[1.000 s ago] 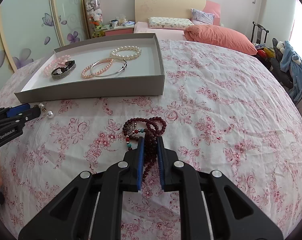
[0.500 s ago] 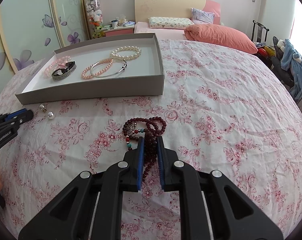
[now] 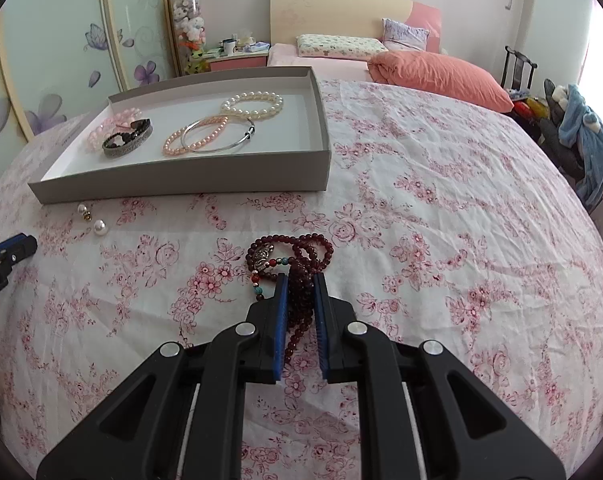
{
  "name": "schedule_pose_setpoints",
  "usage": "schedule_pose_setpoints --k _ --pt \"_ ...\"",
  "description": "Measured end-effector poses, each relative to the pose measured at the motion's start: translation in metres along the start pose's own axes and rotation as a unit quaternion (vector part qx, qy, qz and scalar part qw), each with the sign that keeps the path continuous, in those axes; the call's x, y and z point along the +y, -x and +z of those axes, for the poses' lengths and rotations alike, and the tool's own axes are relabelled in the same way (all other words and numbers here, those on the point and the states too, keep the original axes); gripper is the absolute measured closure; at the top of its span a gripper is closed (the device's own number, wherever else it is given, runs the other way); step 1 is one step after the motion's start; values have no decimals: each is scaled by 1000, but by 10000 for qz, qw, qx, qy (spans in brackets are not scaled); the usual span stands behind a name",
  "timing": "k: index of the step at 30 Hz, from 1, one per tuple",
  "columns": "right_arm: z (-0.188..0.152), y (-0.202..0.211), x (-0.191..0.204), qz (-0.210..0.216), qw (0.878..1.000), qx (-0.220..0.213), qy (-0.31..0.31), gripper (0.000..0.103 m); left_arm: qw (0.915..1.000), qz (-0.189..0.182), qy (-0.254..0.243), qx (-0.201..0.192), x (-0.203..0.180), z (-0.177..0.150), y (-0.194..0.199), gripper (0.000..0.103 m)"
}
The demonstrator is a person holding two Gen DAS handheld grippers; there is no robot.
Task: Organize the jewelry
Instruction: 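Grasp the silver ring with left tool while right tool lifts the necklace, then carry the ring and necklace into the grey tray, open both tools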
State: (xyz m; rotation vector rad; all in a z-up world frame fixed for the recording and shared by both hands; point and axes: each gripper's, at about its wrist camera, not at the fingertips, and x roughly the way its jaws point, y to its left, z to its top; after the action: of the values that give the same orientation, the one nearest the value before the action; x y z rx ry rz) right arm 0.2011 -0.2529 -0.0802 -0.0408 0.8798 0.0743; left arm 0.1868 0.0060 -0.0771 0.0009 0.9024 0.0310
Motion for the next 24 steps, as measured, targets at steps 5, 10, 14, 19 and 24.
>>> schedule_pose_setpoints --k 5,10,14,19,24 --pt "0 -1 4 -61 9999 -5 80 89 10000 -68 64 -1 1 0 -1 81" --pt "0 -1 3 -47 10000 -3 56 89 9999 -73 70 -1 1 0 -1 81" --pt "0 -1 2 4 10000 -5 25 89 9999 -76 73 -2 1 0 -1 81" --pt "0 3 2 188 9998 -105 -12 94 10000 -47 42 -6 0 0 -1 81" --pt "1 14 11 332 9989 -318 86 94 9999 -133 64 -16 0 -1 1 81"
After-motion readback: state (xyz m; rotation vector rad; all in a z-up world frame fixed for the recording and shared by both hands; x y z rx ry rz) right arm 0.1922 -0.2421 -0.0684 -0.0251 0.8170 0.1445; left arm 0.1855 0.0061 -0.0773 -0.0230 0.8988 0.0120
